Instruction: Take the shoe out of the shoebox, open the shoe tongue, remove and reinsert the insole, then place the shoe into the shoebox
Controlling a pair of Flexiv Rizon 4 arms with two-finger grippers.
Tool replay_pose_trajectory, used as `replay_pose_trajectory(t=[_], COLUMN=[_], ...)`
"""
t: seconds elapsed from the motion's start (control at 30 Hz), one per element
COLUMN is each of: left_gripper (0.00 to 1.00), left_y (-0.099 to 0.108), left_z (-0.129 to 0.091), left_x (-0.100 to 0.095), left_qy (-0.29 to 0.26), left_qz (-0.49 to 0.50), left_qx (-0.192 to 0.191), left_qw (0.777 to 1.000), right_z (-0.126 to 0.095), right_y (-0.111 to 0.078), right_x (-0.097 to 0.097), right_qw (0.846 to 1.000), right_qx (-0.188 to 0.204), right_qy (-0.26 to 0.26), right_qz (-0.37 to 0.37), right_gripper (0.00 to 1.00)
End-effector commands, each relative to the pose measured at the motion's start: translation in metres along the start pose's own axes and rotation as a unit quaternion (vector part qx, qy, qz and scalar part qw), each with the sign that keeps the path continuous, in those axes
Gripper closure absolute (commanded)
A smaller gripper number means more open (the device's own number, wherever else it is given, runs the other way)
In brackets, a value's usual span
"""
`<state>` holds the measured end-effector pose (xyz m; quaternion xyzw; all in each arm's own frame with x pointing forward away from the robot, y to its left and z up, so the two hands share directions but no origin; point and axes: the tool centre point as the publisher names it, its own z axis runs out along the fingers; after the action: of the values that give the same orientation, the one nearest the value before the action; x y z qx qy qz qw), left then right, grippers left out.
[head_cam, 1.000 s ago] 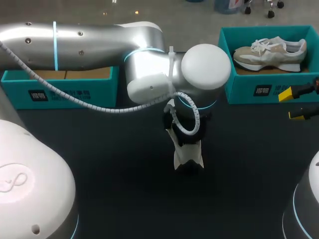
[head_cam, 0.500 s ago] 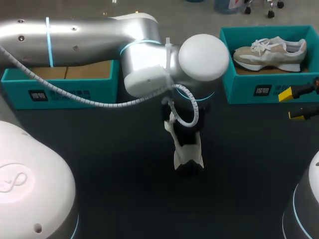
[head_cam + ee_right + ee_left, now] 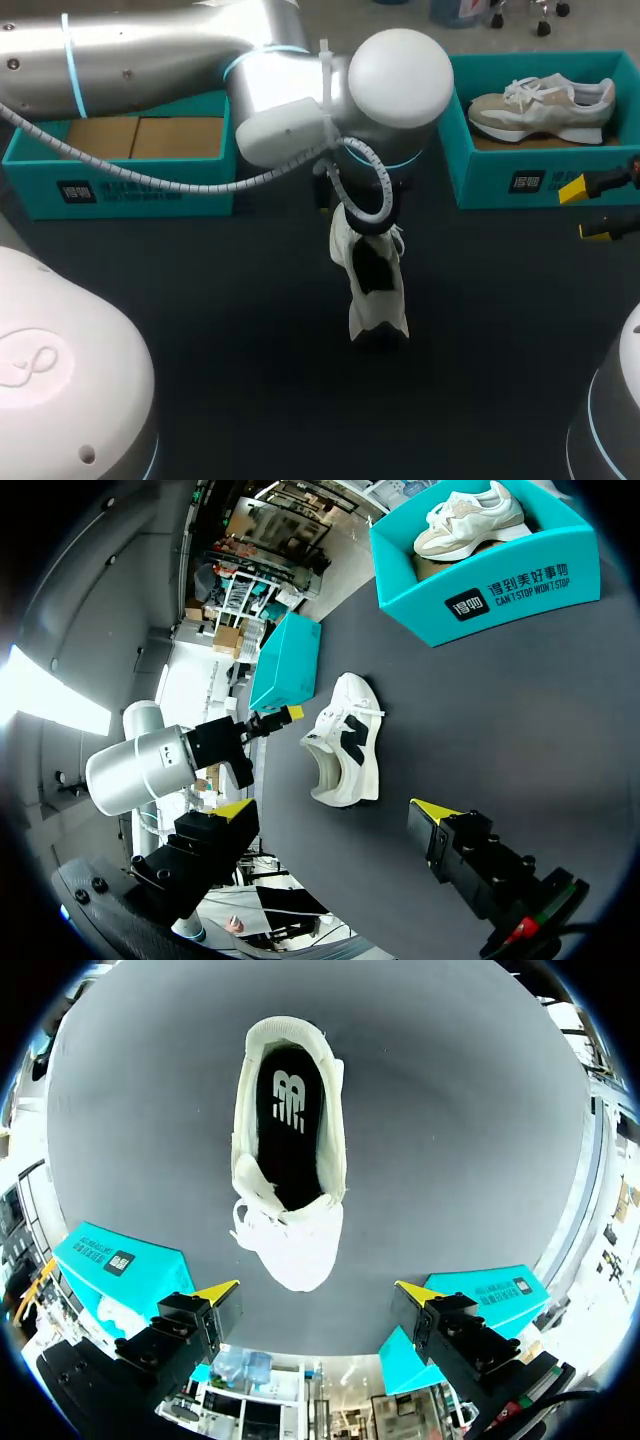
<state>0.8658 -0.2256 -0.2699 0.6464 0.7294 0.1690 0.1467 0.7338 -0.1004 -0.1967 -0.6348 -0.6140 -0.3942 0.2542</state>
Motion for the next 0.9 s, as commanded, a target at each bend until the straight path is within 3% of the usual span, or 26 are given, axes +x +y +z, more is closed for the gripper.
replay_pose_trajectory(t=[0.03, 0.13, 0.17, 0.27, 0.33, 0.53, 0.9], left_gripper=[0.0, 0.0, 0.09, 0.56, 1.0, 1.0, 1.0], left_y=[0.02, 0.027, 0.028, 0.029, 0.029, 0.021, 0.003], left_z=[-0.006, -0.009, -0.01, -0.01, -0.008, -0.001, 0.014], left_x=[0.013, 0.013, 0.013, 0.012, 0.01, 0.003, -0.014], left_qy=[-0.006, -0.013, -0.015, -0.029, -0.029, -0.031, -0.032], left_qz=[0.001, 0.004, 0.005, 0.011, 0.015, 0.041, 0.076], left_qx=[0.014, 0.021, 0.022, 0.033, 0.039, 0.069, 0.079], left_qw=[1.0, 1.0, 1.0, 0.999, 0.999, 0.996, 0.993], right_z=[0.0, 0.0, 0.0, 0.0, 0.0, 0.0, 0.0], right_y=[-0.001, -0.001, -0.001, -0.001, -0.001, -0.001, -0.001], right_x=[0.001, 0.001, 0.001, 0.001, 0.001, 0.001, 0.001], right_qw=[1.0, 1.0, 1.0, 1.0, 1.0, 1.0, 1.0], right_qx=[0.0, 0.0, 0.0, 0.0, 0.0, 0.0, 0.0], right_qy=[-0.002, -0.002, -0.002, -0.002, -0.002, -0.002, -0.002], right_qz=[0.001, 0.001, 0.001, 0.001, 0.001, 0.001, 0.001], right_gripper=[0.0, 0.0, 0.0, 0.0, 0.0, 0.0, 0.0])
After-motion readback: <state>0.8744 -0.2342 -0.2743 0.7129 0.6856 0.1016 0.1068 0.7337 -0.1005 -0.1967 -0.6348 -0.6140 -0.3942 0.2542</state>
